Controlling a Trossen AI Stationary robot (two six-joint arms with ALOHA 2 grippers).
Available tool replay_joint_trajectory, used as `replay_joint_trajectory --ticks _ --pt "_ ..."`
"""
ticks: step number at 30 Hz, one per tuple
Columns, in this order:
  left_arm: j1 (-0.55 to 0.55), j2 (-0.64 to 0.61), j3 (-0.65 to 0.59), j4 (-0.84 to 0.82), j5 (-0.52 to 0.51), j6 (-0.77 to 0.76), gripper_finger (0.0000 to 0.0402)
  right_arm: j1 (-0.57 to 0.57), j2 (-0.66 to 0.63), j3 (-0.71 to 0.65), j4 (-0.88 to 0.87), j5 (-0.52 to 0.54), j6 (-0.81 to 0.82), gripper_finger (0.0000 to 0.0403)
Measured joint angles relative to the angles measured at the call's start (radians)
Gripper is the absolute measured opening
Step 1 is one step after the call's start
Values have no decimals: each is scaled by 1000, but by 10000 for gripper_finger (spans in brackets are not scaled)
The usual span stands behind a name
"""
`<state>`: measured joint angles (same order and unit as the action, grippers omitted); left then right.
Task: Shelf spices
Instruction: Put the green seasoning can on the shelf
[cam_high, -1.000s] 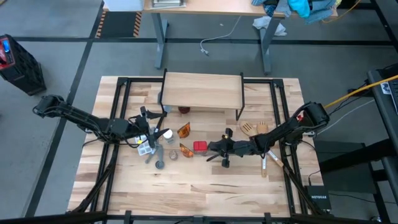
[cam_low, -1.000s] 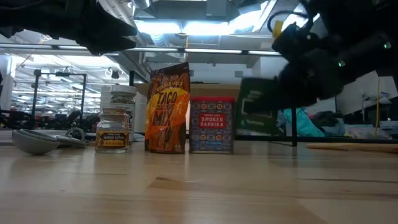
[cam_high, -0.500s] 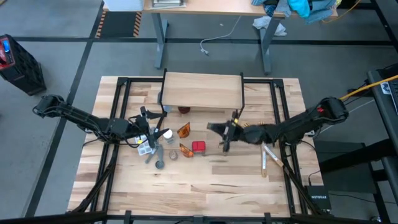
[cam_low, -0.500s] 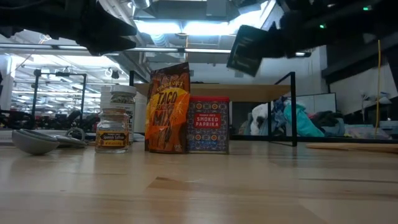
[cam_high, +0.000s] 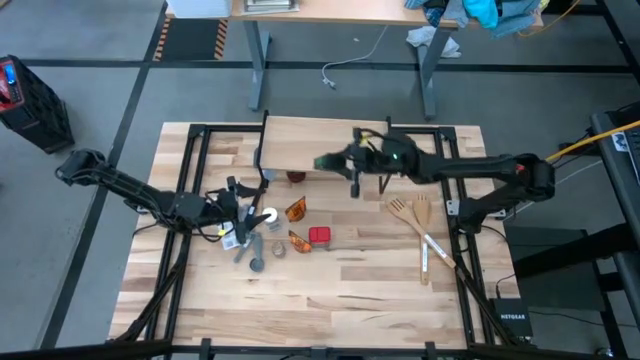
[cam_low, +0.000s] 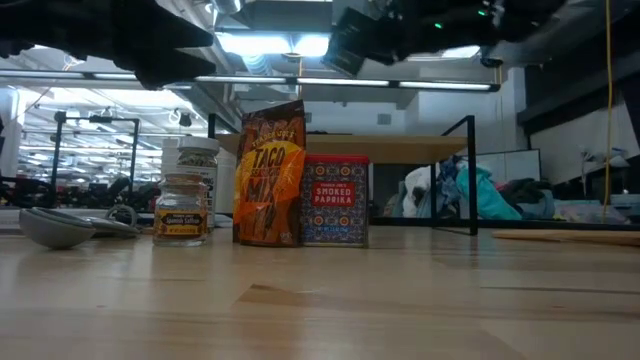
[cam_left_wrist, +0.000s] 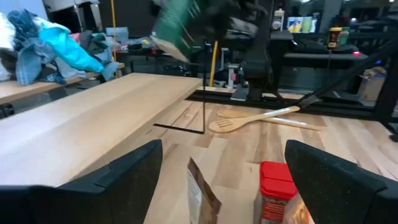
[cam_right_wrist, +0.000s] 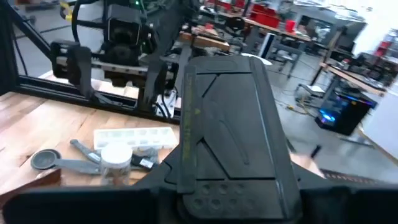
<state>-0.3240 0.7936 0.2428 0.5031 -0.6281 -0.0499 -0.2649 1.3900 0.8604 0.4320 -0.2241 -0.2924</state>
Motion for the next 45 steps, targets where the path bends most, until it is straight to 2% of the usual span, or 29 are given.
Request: replay_joint_trajectory --ticks 10,17,24,30,42,45 --pt "-46 0 0 -15 0 -22 331 -98 284 399 -198 -177 -61 107" --pt "-78 1 -1 -84 0 -85 331 -149 492 587 -229 -242 -61 107" --pt "-96 2 -1 -143 1 -131 331 -191 646 742 -258 -266 -59 107" --pt "-95 2 -1 -160 0 -133 331 -216 706 795 -279 -261 -63 107" --pt "-95 2 -1 -181 0 -132 331 -233 735 798 -270 -187 -119 107" --pt "-95 2 -1 -183 0 -127 331 -232 735 798 -259 -184 -134 141"
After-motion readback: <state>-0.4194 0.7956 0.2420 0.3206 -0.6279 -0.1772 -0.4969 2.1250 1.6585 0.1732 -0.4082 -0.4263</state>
